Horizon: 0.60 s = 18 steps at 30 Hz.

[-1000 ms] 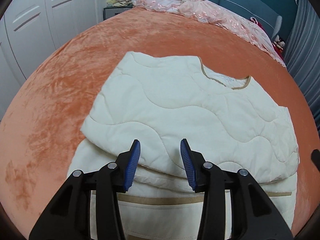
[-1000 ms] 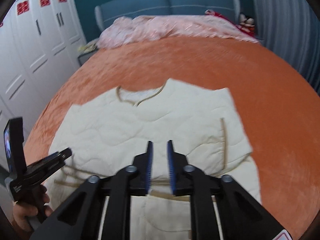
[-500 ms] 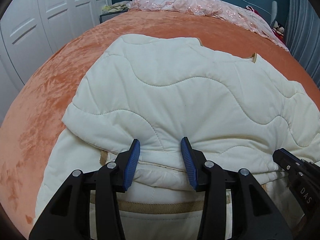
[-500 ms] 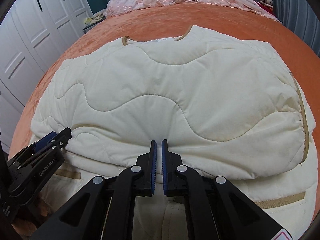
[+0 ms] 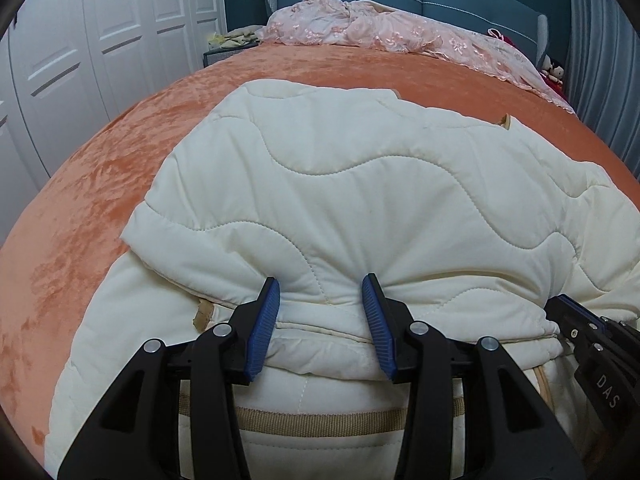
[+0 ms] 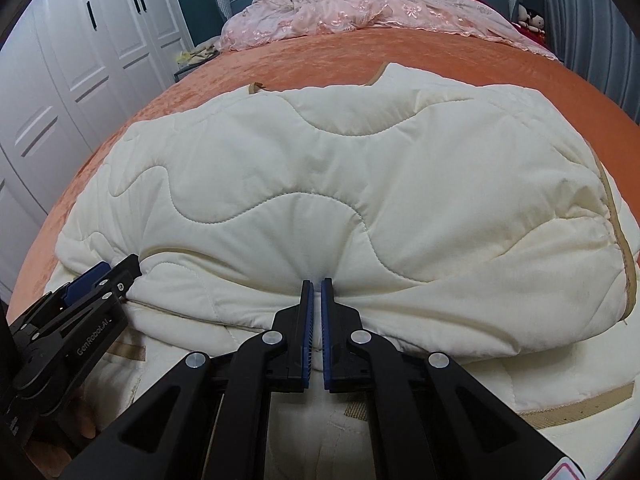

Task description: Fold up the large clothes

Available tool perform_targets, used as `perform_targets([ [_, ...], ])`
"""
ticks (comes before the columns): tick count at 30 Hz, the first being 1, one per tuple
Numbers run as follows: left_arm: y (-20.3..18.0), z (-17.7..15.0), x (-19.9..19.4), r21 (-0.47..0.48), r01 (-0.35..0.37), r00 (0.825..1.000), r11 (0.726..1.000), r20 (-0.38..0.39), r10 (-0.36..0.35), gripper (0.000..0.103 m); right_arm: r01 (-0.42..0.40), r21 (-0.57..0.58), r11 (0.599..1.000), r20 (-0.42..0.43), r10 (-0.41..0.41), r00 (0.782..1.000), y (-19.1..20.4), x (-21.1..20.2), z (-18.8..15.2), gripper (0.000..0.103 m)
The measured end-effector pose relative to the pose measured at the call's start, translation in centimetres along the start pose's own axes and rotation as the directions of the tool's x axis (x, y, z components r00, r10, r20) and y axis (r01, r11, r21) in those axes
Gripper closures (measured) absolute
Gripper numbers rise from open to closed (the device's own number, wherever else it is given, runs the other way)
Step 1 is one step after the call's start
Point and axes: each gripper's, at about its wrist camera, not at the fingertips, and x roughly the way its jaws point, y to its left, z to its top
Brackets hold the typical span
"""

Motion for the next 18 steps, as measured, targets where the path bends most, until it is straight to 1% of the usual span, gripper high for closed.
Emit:
perform_targets([
  [6,-0.3,-0.3,0.1,0.012,-0.017,1.0,1.0,0.01,0.017,0.062,-0.002,0.004,1.0,0.014,0.002,1.0,-0.2,0.2,-0.1,0.103],
  [9,-0.3,-0.2,0.1,0.011,-0.014,1.0,1.0,0.008,0.014,0.062,-0.01,0.01,1.0,0.015,0.01,1.0,-0.2,0.0,-0.1,0.103],
  [12,-0.1,0.1,-0.1,0.002,-0.002,1.0,1.0,-0.003,0.002,0.061,-0.046,0.04,0.998,0.005,0.046,0.999,-0.8,-0.2,0.3,0.103],
  [15,0.6,1.1,-1.0,-0.02,0.037,0.999,0.999,-0.036,-0.037,0.06,-0.093,0.089,0.992,-0.016,0.095,0.995,-1.7,-1.3,1.2,0.103],
  [16,1.0,1.6,-1.5,-0.022,0.049,0.998,0.999,-0.046,-0.05,0.06,-0.097,0.103,0.99,-0.02,0.099,0.995,-2.1,-1.9,1.5,0.098],
  [17,1.3,2.2,-2.1,-0.023,0.058,0.997,0.998,-0.049,-0.059,0.058,-0.084,0.112,0.99,-0.015,0.086,0.996,-2.3,-2.6,1.8,0.096],
  [18,1.7,2.8,-2.7,-0.027,0.058,0.997,0.998,-0.042,-0.06,0.052,-0.058,0.115,0.992,-0.006,0.059,0.998,-2.6,-3.4,2.1,0.091],
])
